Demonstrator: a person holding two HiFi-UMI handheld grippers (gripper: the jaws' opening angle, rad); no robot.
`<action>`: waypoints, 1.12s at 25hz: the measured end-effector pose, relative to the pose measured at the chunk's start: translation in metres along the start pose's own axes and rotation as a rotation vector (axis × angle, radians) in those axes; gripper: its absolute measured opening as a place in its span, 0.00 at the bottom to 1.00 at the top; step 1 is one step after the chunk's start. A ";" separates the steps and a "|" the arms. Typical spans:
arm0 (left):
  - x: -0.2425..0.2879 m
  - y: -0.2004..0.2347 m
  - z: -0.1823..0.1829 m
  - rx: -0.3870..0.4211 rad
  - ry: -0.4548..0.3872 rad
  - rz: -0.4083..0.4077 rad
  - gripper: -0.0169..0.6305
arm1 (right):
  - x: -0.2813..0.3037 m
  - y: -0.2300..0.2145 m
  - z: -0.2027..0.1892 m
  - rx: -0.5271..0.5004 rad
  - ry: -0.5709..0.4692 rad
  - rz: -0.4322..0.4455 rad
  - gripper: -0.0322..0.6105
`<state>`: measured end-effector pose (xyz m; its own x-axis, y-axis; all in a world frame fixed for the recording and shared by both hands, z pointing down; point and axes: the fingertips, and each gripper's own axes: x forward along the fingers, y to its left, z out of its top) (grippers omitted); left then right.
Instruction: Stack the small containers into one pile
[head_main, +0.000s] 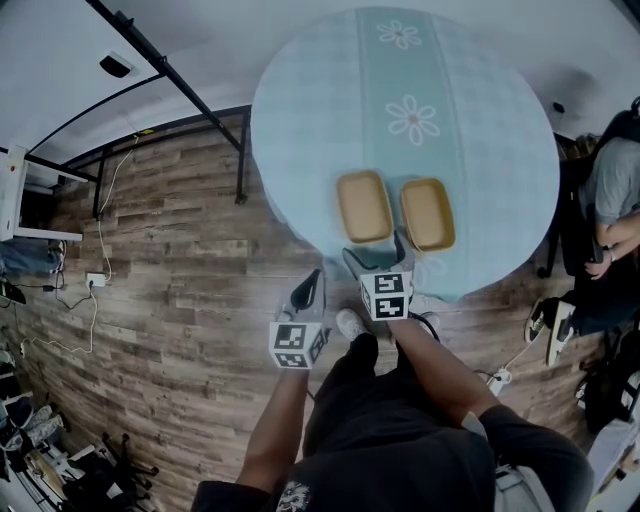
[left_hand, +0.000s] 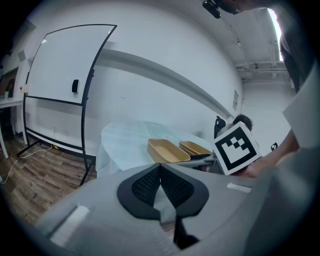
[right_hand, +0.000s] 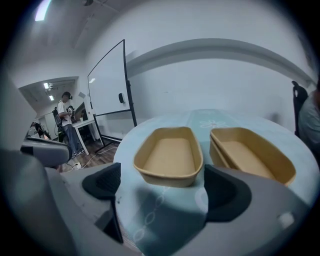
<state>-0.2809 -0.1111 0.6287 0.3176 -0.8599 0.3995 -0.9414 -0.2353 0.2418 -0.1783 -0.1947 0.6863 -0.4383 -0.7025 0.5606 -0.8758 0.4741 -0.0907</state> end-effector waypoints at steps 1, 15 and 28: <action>0.000 0.001 -0.001 -0.001 0.003 -0.002 0.03 | 0.003 -0.001 0.000 0.001 0.007 -0.004 0.84; 0.002 0.010 -0.013 -0.003 0.037 0.002 0.03 | 0.030 -0.008 0.007 -0.028 0.041 -0.020 0.84; -0.008 0.017 -0.007 -0.011 0.025 0.032 0.03 | 0.013 0.009 0.028 -0.063 -0.022 0.010 0.75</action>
<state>-0.2984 -0.1054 0.6360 0.2901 -0.8553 0.4293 -0.9498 -0.2025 0.2383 -0.1975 -0.2147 0.6696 -0.4523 -0.7085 0.5417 -0.8570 0.5133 -0.0443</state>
